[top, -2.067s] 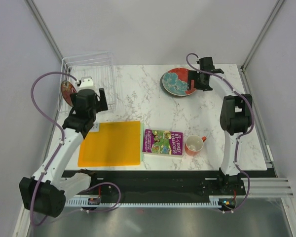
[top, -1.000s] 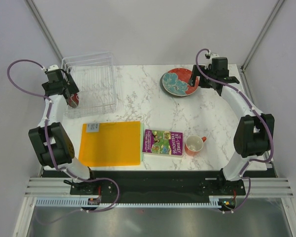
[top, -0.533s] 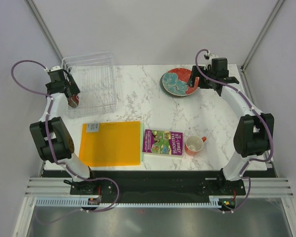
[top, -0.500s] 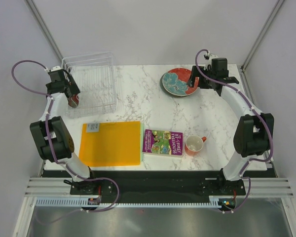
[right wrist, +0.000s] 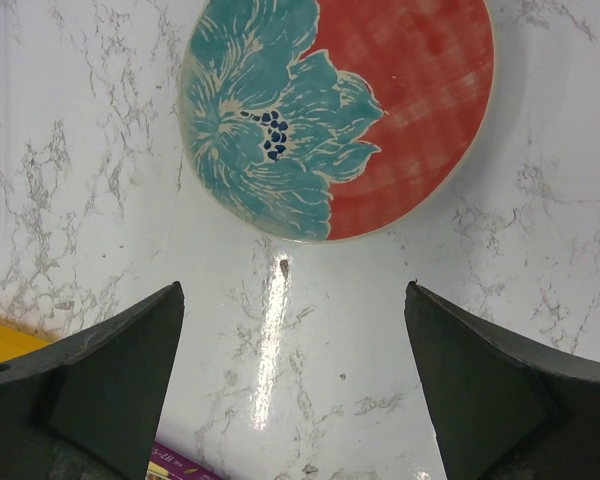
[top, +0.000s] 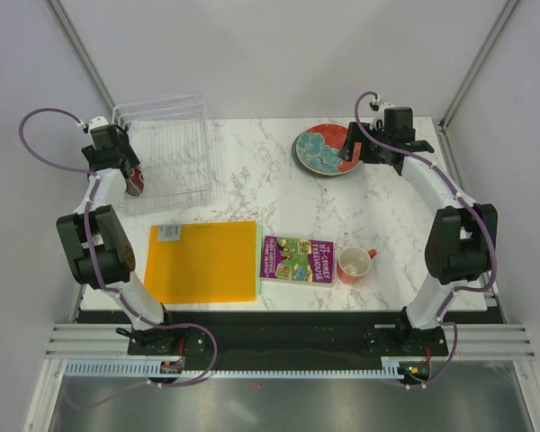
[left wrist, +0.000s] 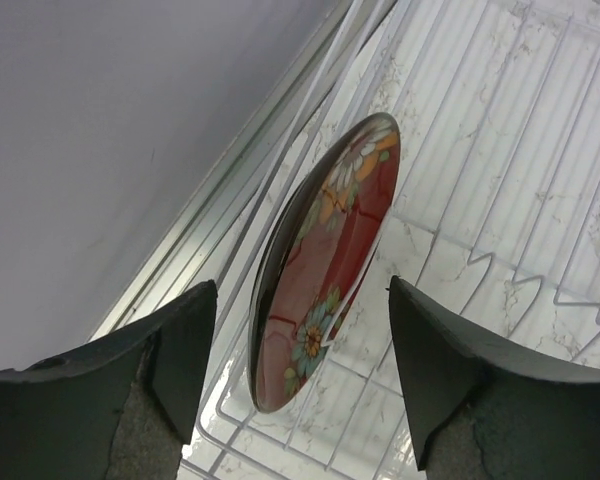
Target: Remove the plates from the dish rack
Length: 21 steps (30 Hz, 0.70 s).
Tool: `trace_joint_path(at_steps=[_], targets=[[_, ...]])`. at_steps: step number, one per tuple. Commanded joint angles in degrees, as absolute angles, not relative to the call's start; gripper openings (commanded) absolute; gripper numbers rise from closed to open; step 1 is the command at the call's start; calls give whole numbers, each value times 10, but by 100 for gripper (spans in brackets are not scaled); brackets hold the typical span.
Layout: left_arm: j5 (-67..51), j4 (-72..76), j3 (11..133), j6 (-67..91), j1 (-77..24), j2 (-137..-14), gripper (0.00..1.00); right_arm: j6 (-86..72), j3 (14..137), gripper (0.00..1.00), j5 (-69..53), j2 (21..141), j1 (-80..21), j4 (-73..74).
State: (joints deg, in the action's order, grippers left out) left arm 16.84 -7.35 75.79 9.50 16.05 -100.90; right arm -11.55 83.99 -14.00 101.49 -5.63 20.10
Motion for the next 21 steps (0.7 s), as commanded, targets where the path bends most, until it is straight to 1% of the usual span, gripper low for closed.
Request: trace_joint_path(at_steps=[1, 8, 11, 13, 15, 16, 18, 19, 21], targets=[[200, -8, 757, 110, 165, -1029, 71, -111, 844, 98, -153, 1024, -57, 181], [204, -4, 761, 111, 165, -1056, 72, -110, 846, 98, -163, 1028, -54, 182], [208, -4, 766, 109, 165, -1067, 70, -110, 846, 98, -167, 1030, -54, 181], [211, -4, 768, 108, 165, -1072, 59, -110, 846, 98, -167, 1032, -54, 181], [213, -4, 769, 108, 165, -1074, 53, -110, 846, 98, -169, 1034, -54, 181], [207, -3, 769, 105, 165, -1077, 43, -111, 846, 98, -170, 1035, -55, 181], [205, -4, 768, 103, 165, -1074, 35, -112, 846, 98, -174, 1036, -54, 181], [203, -4, 766, 102, 165, -1071, 21, -112, 846, 98, -175, 1037, -54, 181], [200, 15, 758, 102, 165, -1064, 9, -113, 846, 98, -177, 1037, -54, 181]])
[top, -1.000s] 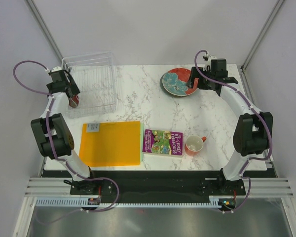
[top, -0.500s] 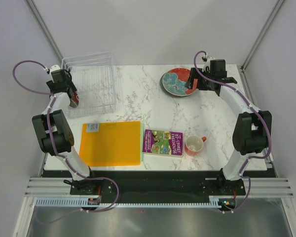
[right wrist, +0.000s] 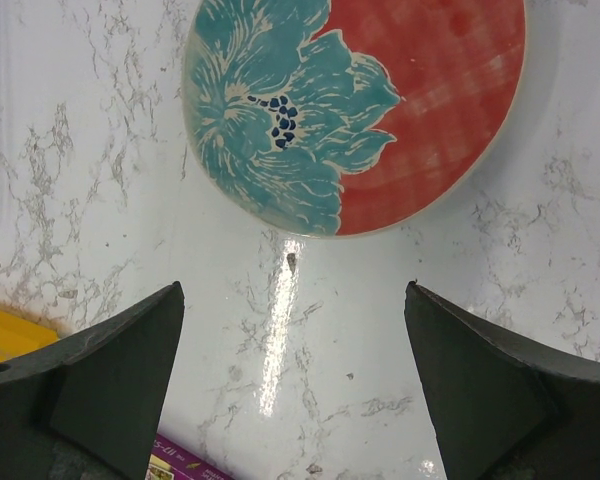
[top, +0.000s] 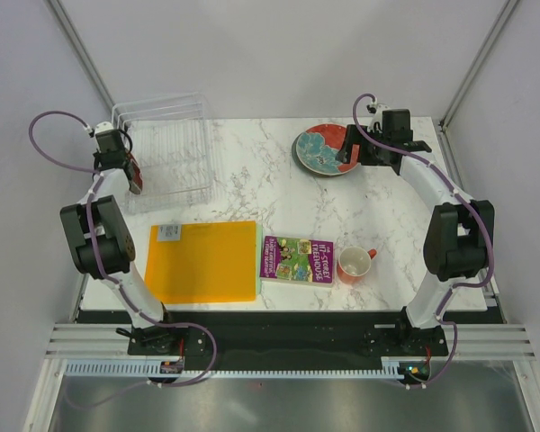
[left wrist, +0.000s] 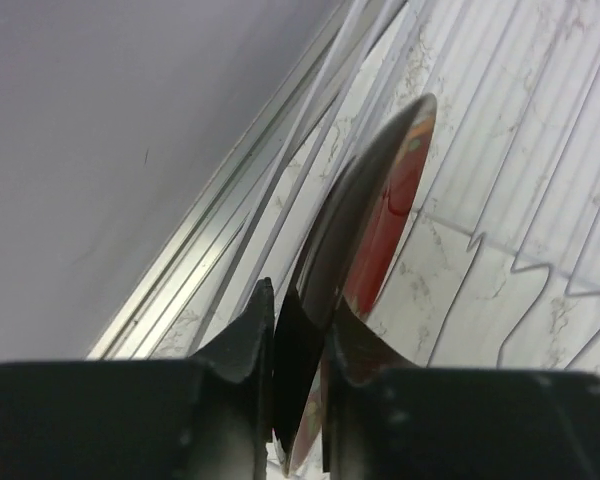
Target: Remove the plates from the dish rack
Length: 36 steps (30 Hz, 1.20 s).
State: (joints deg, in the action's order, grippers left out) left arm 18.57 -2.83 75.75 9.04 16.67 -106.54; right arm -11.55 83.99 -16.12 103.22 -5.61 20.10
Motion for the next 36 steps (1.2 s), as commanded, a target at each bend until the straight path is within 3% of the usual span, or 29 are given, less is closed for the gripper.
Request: trace_joint_path(at_steps=[1, 8, 25, 28, 31, 32, 36], targets=[[200, 15, 757, 101, 165, -1057, 2, -115, 846, 98, -178, 1037, -54, 181], [207, 9, 768, 79, 149, -998, 2, -119, 845, 98, -179, 1036, -55, 181], [398, 68, 803, -119, 52, -890, 2, -124, 845, 98, -183, 1028, -64, 181], [347, 6, 821, -81, 35, -842, 2, -122, 848, 98, -205, 1017, -71, 178], [208, -106, 835, 36, 30, -793, 2, -123, 858, 98, -243, 1001, -79, 181], [117, -123, 833, 95, 29, -782, 2, -134, 857, 98, -258, 991, -84, 174], [-67, -129, 775, 222, 11, -720, 2, -199, 831, 98, -346, 962, -114, 110]])
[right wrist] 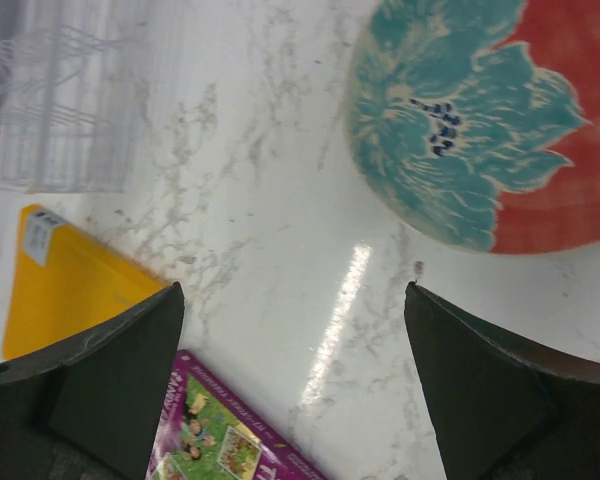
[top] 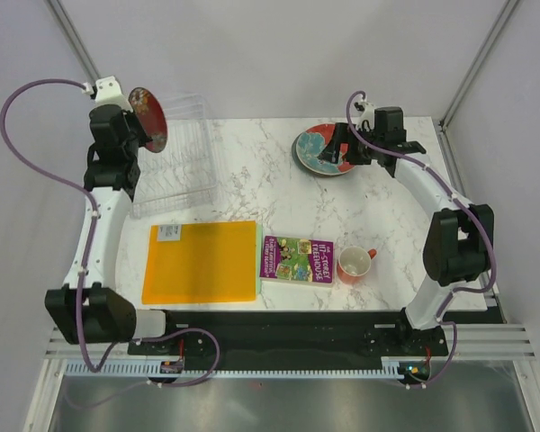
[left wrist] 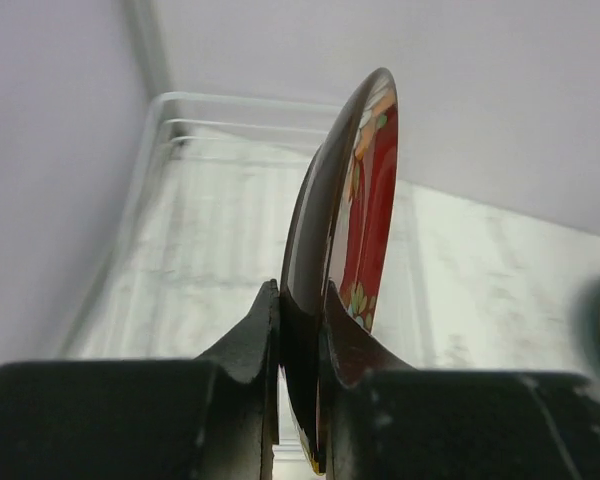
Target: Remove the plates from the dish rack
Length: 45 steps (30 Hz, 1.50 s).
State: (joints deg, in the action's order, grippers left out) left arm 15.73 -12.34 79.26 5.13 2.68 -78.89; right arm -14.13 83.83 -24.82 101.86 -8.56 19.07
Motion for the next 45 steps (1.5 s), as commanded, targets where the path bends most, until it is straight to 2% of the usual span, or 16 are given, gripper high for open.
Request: trace_joint_path(at_steps=[1, 7, 10, 22, 23, 24, 27, 28, 30, 31, 32, 35, 38, 42, 43, 45], targets=[[-95, -107, 742, 243, 2, -710, 2, -212, 811, 98, -363, 955, -125, 76], [-202, -4, 614, 378, -71, -657, 2, -318, 759, 98, -387, 918, -192, -50], [-240, 75, 565, 439, -90, -646, 2, -336, 759, 98, -387, 912, -221, -62], [-262, 174, 509, 521, -138, -628, 2, -359, 737, 98, -368, 918, -286, -96], [-267, 178, 505, 526, -140, -626, 2, -362, 735, 95, -370, 920, -288, -102], [-268, 180, 501, 528, -140, -626, 2, -360, 735, 87, -373, 921, -288, -105], [-270, 187, 483, 533, -141, -617, 2, -356, 737, 26, -370, 921, -289, -106], [-269, 187, 479, 530, -141, -614, 2, -353, 738, 0, -360, 917, -289, -103], [-258, 184, 466, 524, -141, -605, 4, -332, 748, 0, -351, 914, -288, -92], [-252, 178, 462, 511, -141, -601, 10, -323, 754, 0, -327, 912, -287, -65], [-240, 158, 461, 500, -140, -598, 34, -312, 761, 0, -313, 911, -286, -49], [-203, 88, 464, 446, -140, -584, 70, -263, 787, 0, -246, 903, -273, 5], [-144, 36, 463, 390, -141, -562, 78, -253, 801, 0, -225, 897, -229, 30], [-42, -54, 460, 334, -141, -526, 82, -257, 827, 0, -238, 919, -151, 34], [-12, -62, 457, 317, -141, -507, 100, -262, 834, 0, -243, 940, -121, 34], [16, -80, 447, 306, -141, -491, 100, -268, 861, 0, -264, 968, -90, 31]])
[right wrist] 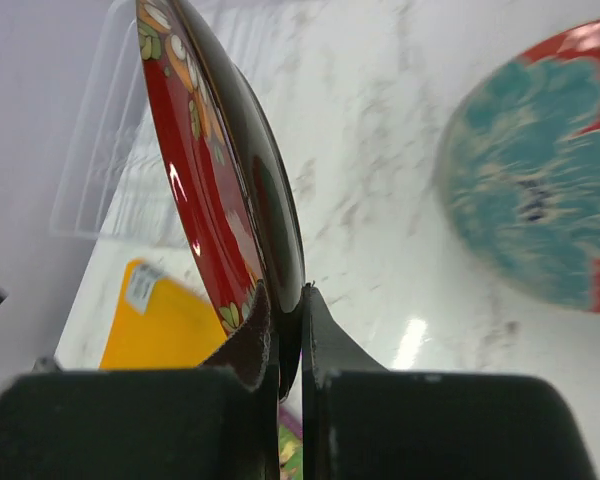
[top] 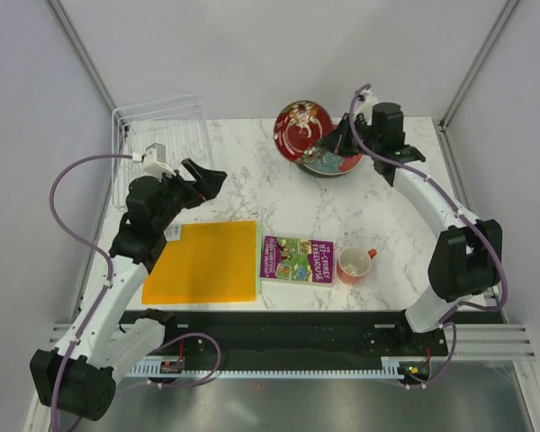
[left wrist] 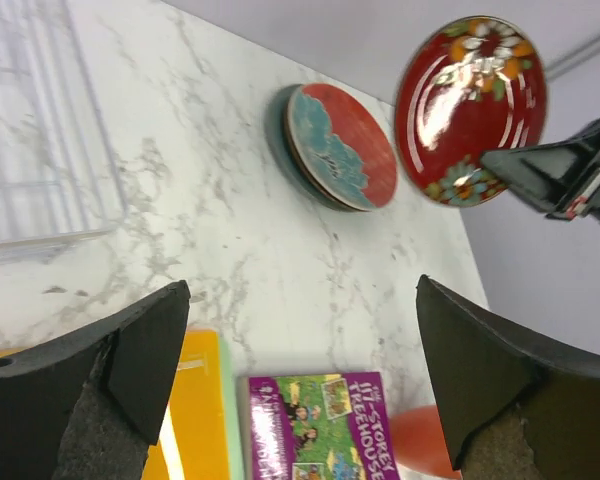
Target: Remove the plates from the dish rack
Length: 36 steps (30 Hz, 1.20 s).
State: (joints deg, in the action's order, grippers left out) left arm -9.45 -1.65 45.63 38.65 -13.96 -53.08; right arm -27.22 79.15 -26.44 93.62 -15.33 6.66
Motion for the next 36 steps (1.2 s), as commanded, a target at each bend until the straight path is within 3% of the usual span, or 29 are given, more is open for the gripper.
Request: trace_joint_path(at_steps=[1, 12, 25, 36], targets=[[25, -83, 444, 294, -141, -476, 100, -279, 875, 0, -276, 1009, -64, 31], [9, -107, 425, 228, -141, -437, 100, -331, 1040, 0, -330, 1234, -3, 32], [3, -112, 423, 221, -141, -433, 100, -318, 1003, 0, -336, 1259, -2, 44], [-17, -123, 425, 227, -141, -428, 100, -315, 1008, 9, -343, 1274, -3, 61]])
